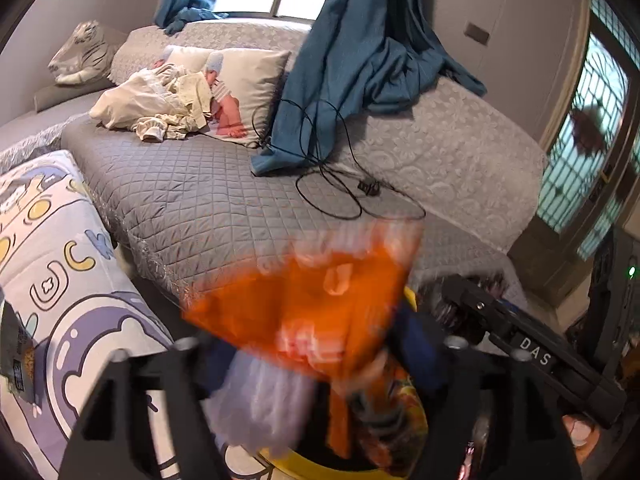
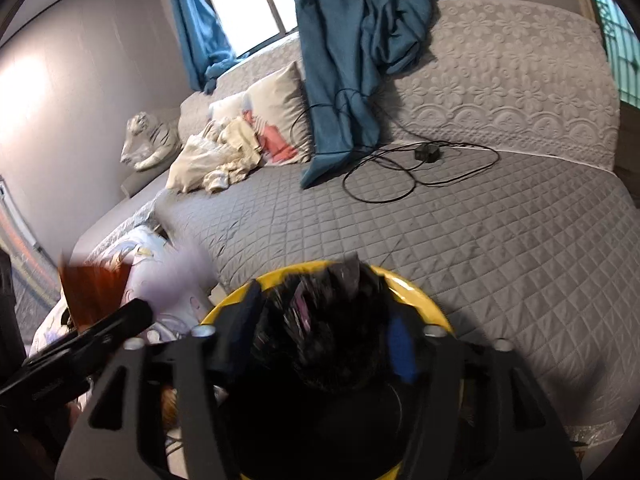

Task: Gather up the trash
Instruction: 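Open the right tool to drop the black bag while the left tool opens over the bin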

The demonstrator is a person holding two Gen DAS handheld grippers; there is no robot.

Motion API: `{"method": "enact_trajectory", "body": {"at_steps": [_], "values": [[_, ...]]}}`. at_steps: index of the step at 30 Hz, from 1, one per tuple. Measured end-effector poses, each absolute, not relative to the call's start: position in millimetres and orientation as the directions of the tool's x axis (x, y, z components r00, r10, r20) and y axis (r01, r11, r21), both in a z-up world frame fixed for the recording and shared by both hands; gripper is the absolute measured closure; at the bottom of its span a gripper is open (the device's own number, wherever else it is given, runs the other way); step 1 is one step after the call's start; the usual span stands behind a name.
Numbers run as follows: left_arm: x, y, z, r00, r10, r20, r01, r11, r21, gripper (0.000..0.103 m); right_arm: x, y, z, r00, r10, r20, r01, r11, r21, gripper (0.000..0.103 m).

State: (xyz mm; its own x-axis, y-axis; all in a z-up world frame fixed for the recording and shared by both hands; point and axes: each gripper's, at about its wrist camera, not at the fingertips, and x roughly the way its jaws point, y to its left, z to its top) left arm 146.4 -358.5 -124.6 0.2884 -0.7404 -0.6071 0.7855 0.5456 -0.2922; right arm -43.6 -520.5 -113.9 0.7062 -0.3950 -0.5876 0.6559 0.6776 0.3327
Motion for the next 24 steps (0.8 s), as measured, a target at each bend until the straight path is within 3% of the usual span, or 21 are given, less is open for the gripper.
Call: {"method": "enact_trajectory", "body": {"at_steps": [24], "values": [[150, -338, -108, 0.314, -0.760, -0.569, 0.783, 0.546, -0.297, 0.028, -58, -513, -85, 0.721, -0.436, -0.538, 0.659, 0.671, 0.340, 0.043]]}}
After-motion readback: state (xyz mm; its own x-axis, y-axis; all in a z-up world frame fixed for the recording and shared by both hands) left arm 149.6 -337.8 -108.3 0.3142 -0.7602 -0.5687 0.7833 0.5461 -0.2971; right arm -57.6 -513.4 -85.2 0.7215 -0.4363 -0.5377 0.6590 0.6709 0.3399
